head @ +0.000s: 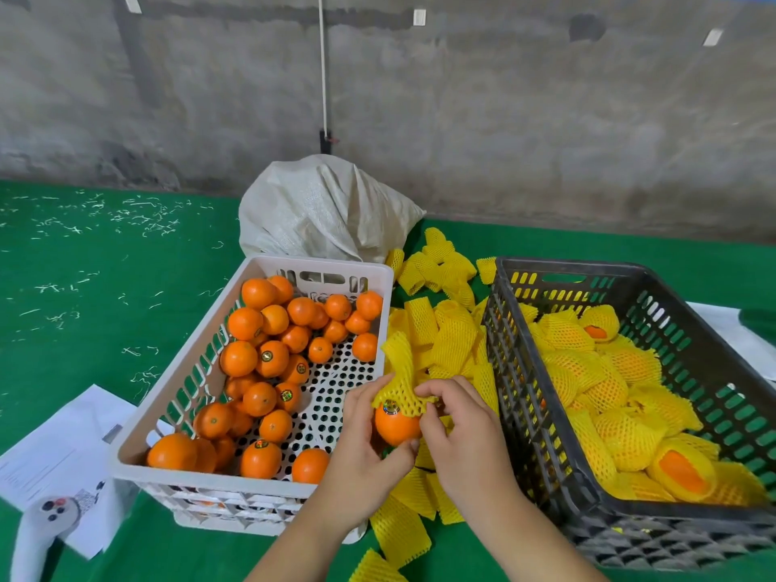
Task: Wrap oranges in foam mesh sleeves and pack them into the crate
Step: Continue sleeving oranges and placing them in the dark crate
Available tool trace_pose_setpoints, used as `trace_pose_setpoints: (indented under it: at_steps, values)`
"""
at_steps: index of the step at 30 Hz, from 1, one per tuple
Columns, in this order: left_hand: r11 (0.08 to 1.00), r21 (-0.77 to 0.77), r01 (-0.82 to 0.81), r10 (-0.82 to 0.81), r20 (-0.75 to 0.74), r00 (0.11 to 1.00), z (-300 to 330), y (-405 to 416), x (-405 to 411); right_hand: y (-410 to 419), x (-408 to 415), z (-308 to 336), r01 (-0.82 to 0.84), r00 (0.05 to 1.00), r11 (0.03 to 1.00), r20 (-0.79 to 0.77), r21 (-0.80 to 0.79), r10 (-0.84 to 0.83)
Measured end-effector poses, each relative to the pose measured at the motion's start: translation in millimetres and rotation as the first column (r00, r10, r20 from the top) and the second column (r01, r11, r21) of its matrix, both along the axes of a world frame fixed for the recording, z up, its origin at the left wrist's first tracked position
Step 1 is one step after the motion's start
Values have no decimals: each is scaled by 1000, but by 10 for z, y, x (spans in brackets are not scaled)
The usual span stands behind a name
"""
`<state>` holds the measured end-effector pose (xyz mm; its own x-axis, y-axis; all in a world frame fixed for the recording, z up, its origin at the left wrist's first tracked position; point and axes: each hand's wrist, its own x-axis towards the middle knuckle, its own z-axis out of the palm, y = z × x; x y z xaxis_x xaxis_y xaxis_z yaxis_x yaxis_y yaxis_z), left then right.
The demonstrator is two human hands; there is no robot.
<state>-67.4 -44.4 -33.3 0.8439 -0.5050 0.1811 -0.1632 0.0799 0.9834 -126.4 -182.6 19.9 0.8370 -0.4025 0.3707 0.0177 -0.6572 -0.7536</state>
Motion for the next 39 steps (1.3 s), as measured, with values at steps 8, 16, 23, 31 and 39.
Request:
trace_pose_setpoints:
  at_steps: [8,16,23,31,39]
  values:
    - [957,-81,-279,262,-173,950,-55,-76,111,109,-208,-90,-133,987,952,48,-275,152]
    - [987,34,-155,158,-120,980,-49,-64,121,81,-98,-116,-99,993,976,43,-193,109]
    - [997,67,-27,23,49,999,-26,-65,52,-158,-30,43,-32,991,977,118,-213,58]
    - [998,57,-12,10,27,1000,-25,-87,31,-13,-124,152,-141,976,906,100,-399,195]
    - [998,-26,-55,53,-58,997,46,-65,15,-64,-99,194,-100,994,945,16,-312,110]
